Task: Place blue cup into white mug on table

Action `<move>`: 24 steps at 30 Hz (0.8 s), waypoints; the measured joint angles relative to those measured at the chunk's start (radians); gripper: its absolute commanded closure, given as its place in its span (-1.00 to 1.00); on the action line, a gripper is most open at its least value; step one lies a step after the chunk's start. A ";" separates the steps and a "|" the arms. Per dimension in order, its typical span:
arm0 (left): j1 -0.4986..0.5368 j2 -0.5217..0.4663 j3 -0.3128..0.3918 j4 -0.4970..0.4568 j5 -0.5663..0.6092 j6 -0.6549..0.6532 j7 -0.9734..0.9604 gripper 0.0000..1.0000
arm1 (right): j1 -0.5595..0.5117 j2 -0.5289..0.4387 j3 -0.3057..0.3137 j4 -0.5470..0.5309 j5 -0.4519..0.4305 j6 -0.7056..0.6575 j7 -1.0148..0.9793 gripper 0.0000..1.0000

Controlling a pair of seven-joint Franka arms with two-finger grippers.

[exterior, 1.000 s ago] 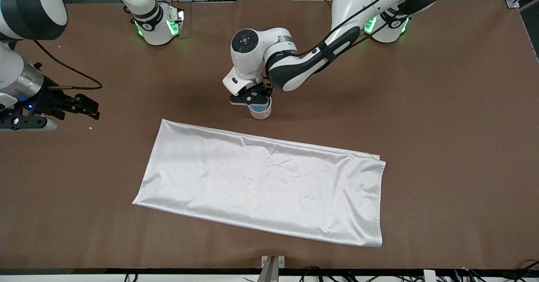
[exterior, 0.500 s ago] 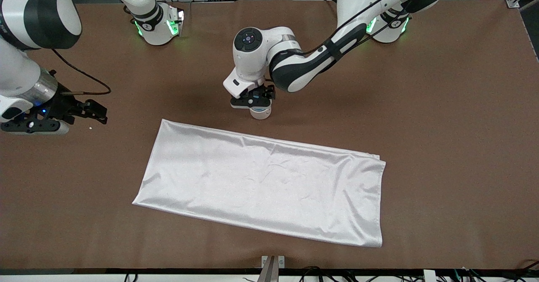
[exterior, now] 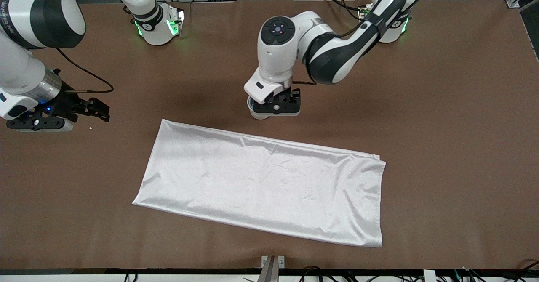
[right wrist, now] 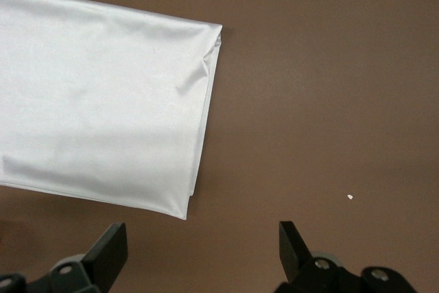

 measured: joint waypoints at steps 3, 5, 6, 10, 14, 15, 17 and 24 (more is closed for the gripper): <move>0.003 -0.058 0.062 0.000 -0.054 -0.046 0.061 -1.00 | 0.000 -0.011 0.000 -0.020 0.000 0.010 0.000 -0.96; 0.005 -0.094 0.101 -0.001 -0.082 -0.077 0.088 -1.00 | 0.000 -0.018 0.000 -0.029 0.000 0.012 0.000 -1.00; 0.006 -0.109 0.116 -0.002 -0.092 -0.090 0.098 -1.00 | 0.000 -0.021 0.000 -0.030 0.000 0.012 0.000 -1.00; 0.014 -0.163 0.169 -0.016 -0.139 -0.122 0.131 -1.00 | 0.000 -0.030 0.000 -0.027 0.000 0.014 0.000 -1.00; 0.021 -0.212 0.230 -0.043 -0.181 -0.128 0.166 -1.00 | 0.000 -0.037 -0.001 -0.010 0.000 0.011 0.000 -1.00; 0.023 -0.224 0.248 -0.051 -0.194 -0.130 0.173 -1.00 | 0.000 -0.037 -0.001 -0.005 0.000 0.010 0.000 -1.00; 0.030 -0.246 0.280 -0.065 -0.217 -0.138 0.183 -1.00 | 0.000 -0.037 -0.001 0.007 0.000 0.004 0.000 -1.00; 0.106 -0.314 0.323 -0.090 -0.250 -0.189 0.197 -1.00 | 0.000 -0.037 -0.002 0.058 0.000 -0.066 0.000 -1.00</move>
